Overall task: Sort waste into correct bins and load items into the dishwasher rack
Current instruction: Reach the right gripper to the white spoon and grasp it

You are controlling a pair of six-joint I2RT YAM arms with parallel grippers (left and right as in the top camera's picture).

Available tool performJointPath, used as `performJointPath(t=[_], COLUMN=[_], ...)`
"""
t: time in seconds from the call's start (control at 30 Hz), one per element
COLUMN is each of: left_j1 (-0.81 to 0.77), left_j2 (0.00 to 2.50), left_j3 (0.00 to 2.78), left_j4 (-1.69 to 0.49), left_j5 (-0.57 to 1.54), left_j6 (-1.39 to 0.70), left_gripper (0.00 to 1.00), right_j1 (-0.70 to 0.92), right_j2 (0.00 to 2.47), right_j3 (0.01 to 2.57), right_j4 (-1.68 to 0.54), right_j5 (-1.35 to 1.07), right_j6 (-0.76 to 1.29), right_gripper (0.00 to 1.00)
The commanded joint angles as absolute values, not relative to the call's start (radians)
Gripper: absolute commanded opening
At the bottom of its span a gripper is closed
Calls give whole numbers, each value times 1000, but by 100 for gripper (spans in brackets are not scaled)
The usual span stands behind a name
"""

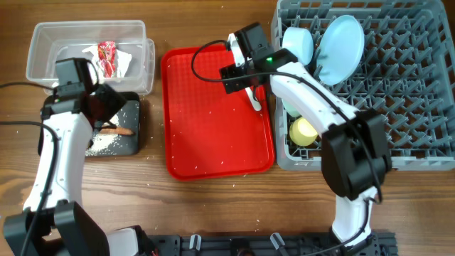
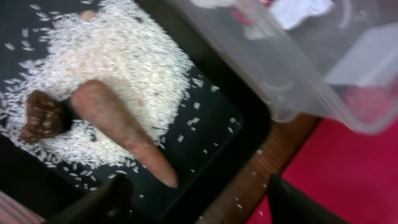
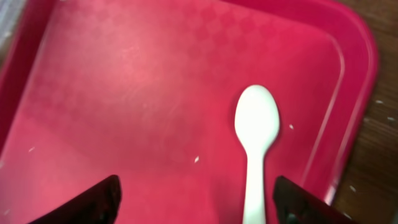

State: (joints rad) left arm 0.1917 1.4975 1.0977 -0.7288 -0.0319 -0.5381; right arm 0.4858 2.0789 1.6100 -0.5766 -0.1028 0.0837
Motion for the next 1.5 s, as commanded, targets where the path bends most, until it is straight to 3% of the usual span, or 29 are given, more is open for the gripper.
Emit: performJointPath(t=[0.0, 0.07, 0.5, 0.73, 1.03, 1.37, 1.47], left_j1=[137, 113, 102, 102, 102, 102, 102], left_j2=[1468, 1468, 1468, 1468, 1468, 1468, 1468], left_j3=[1114, 1114, 1114, 1114, 1114, 1114, 1114], left_j4=[-719, -720, -720, -720, -720, -720, -720], left_j5=[-7, -8, -8, -8, -8, -8, -8], left_j6=[-475, -475, -475, -475, -475, -475, -475], left_gripper=[81, 100, 100, 100, 100, 100, 100], right_j1=[490, 489, 397, 377, 387, 390, 390], right_j2=[2133, 2166, 2255, 2285, 2328, 2334, 2334], right_j3=[1610, 1610, 1610, 1610, 1609, 1609, 1609], right_j4=[-514, -468, -357, -296, -336, -399, -412], right_j5=[-93, -77, -4, -213, -215, -316, -316], right_j6=[82, 88, 160, 160, 265, 344, 348], right_gripper=[75, 73, 65, 62, 41, 39, 33])
